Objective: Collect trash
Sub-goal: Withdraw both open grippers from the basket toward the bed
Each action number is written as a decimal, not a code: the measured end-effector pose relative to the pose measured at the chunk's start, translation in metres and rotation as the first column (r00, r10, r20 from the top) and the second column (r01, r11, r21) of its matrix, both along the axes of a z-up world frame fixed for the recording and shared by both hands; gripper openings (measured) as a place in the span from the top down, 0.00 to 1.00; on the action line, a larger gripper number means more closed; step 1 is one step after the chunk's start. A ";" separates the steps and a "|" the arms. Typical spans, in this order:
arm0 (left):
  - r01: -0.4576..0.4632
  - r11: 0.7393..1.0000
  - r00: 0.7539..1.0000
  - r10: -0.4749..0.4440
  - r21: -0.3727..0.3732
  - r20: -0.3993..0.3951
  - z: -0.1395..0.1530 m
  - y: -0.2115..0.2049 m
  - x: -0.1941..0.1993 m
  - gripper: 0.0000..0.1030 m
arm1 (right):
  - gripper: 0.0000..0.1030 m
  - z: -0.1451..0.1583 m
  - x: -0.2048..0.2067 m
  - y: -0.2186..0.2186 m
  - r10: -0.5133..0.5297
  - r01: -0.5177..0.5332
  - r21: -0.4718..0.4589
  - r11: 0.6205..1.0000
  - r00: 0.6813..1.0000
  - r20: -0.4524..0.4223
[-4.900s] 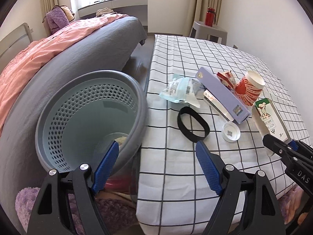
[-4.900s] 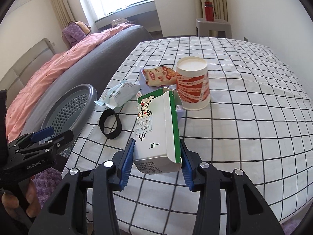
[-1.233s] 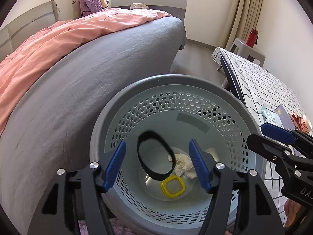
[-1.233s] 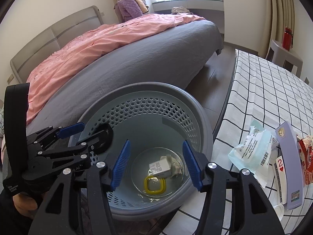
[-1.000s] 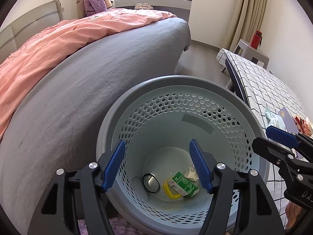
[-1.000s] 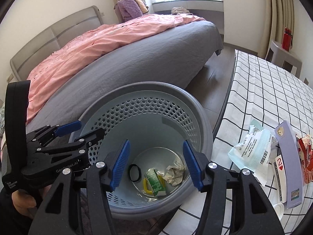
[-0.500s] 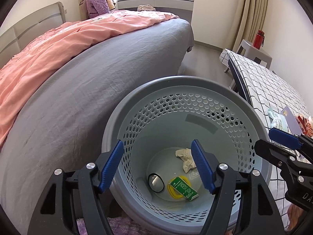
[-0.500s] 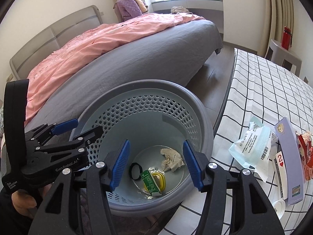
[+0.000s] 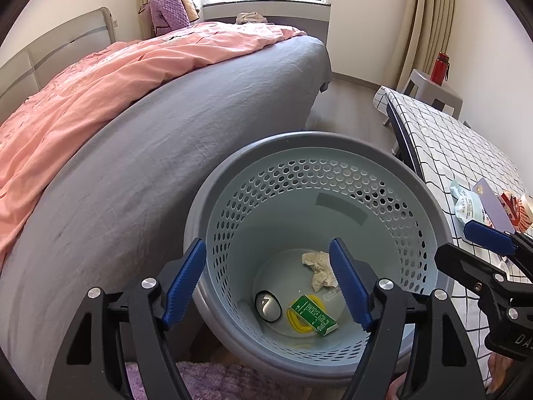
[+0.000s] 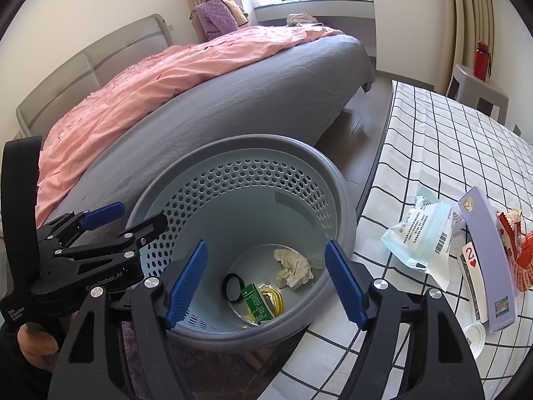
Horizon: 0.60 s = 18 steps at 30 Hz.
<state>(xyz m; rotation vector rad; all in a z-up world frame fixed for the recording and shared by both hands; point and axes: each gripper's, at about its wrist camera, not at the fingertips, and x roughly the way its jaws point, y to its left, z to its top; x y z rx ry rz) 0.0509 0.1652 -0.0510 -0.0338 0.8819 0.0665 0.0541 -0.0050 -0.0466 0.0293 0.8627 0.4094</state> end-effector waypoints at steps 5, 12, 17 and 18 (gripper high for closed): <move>0.001 1.000 1.000 -0.001 0.007 0.019 0.009 -0.004 -0.011 0.26 | 0.24 0.002 -0.013 -0.010 -0.022 0.022 0.008 1.000 1.000 0.001; 0.037 0.999 0.999 -0.037 -0.002 0.020 0.015 -0.024 -0.026 0.26 | 0.20 0.009 -0.034 -0.038 -0.081 0.081 0.025 0.996 0.997 0.011; 0.067 0.998 0.998 -0.067 -0.009 0.018 0.020 -0.046 -0.036 0.26 | 0.19 0.016 -0.051 -0.069 -0.140 0.140 0.033 0.990 0.990 0.022; 0.077 0.997 0.997 -0.077 -0.011 0.018 0.021 -0.051 -0.038 0.26 | 0.18 0.017 -0.054 -0.076 -0.154 0.153 0.036 0.988 0.988 0.025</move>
